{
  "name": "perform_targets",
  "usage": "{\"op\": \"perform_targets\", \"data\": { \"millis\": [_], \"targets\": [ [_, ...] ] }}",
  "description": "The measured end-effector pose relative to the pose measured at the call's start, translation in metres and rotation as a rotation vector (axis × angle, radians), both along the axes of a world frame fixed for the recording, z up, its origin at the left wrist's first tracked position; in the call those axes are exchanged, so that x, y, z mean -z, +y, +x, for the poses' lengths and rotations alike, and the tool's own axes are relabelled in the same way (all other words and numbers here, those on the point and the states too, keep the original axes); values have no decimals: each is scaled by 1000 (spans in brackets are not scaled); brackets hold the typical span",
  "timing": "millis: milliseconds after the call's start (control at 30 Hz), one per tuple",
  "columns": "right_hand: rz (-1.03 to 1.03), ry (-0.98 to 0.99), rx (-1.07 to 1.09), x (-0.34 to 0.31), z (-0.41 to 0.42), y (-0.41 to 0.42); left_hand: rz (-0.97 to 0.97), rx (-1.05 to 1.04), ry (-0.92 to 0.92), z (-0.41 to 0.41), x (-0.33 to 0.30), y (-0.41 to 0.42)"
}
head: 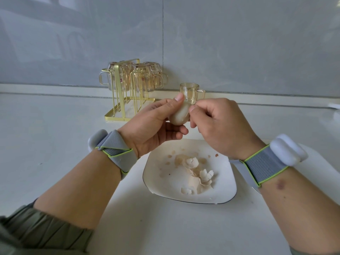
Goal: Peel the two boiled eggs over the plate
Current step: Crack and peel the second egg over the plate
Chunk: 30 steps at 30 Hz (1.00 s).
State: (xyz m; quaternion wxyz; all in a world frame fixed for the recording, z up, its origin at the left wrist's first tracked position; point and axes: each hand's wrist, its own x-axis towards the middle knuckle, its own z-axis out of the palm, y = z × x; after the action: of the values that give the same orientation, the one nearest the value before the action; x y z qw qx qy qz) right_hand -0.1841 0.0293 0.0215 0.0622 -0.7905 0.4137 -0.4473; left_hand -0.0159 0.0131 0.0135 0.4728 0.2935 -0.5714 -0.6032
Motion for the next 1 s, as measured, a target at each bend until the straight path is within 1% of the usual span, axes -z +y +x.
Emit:
{"op": "perform_targets", "data": {
  "millis": [133, 367, 433, 533, 667, 767, 900, 1000],
  "targets": [
    [-27, -8, 27, 0, -1, -1, 33, -10, 3, 1, 0, -1],
    [-39, -12, 121, -3, -2, 0, 127, -86, 28, 1, -2, -2],
    [-14, -23, 113, -4, -1, 2, 133, -88, 26, 2, -1, -3],
    [38, -100, 49, -6, -2, 2, 135, -76, 22, 2, -1, -2],
    [47, -154, 36, -5, -4, 1, 114, -38, 7, 1, 0, -1],
    [46, -110, 41, -4, -1, 3, 93, -7, 0, 1, 0, -1],
    [49, 18, 27, -1, 1, 3, 79, 7, -3, 2, 1, -2],
    [44, 35, 12, 1, 0, 1, 88, -9, 7, 2, 2, -2]
  ]
}}
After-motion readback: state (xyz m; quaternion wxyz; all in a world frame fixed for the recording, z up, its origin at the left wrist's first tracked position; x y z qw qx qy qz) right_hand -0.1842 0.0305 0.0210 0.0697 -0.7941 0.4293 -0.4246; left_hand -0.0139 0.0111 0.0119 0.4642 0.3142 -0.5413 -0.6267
